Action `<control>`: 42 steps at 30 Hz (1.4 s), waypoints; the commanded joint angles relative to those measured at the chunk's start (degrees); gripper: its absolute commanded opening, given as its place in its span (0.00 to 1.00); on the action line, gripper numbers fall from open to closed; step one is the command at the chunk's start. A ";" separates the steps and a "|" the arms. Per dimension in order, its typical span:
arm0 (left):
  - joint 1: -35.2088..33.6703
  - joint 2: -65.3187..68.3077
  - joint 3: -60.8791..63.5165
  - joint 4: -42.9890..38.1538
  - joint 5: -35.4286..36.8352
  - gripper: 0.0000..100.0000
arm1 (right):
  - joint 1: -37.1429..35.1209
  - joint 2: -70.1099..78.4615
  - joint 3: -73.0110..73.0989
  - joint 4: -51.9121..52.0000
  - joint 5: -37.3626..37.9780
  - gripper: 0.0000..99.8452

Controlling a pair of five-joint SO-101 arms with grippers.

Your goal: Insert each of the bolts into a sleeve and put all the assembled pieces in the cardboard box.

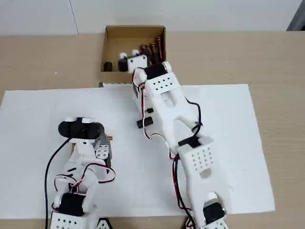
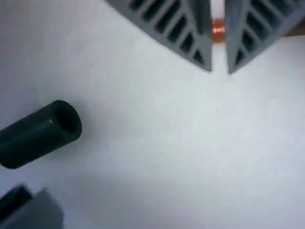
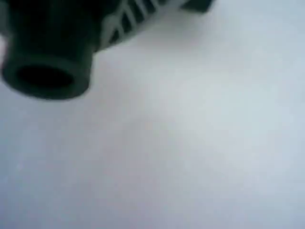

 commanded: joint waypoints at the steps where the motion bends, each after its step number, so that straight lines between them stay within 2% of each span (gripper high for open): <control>1: 0.18 -0.62 -0.40 0.09 -0.62 0.01 | 0.48 -10.86 -1.14 3.47 -0.18 0.00; 14: 0.35 -0.62 -0.40 0.00 -0.62 0.01 | 6.81 -35.03 1.85 5.93 -0.26 0.00; 23: -0.44 -0.44 -2.24 1.23 -0.53 0.01 | 11.21 -57.27 30.15 5.41 -0.62 0.00; 27: -3.52 -0.44 -8.22 4.84 -0.70 0.01 | 13.76 -65.19 43.69 4.35 -0.62 0.00; 35: -9.32 0.62 -22.29 11.96 -8.00 0.01 | 18.77 -75.91 65.58 -2.51 -0.18 0.00; 42: -12.84 18.64 -38.99 14.68 -7.91 0.01 | 21.14 -81.63 76.22 -5.58 -0.09 0.00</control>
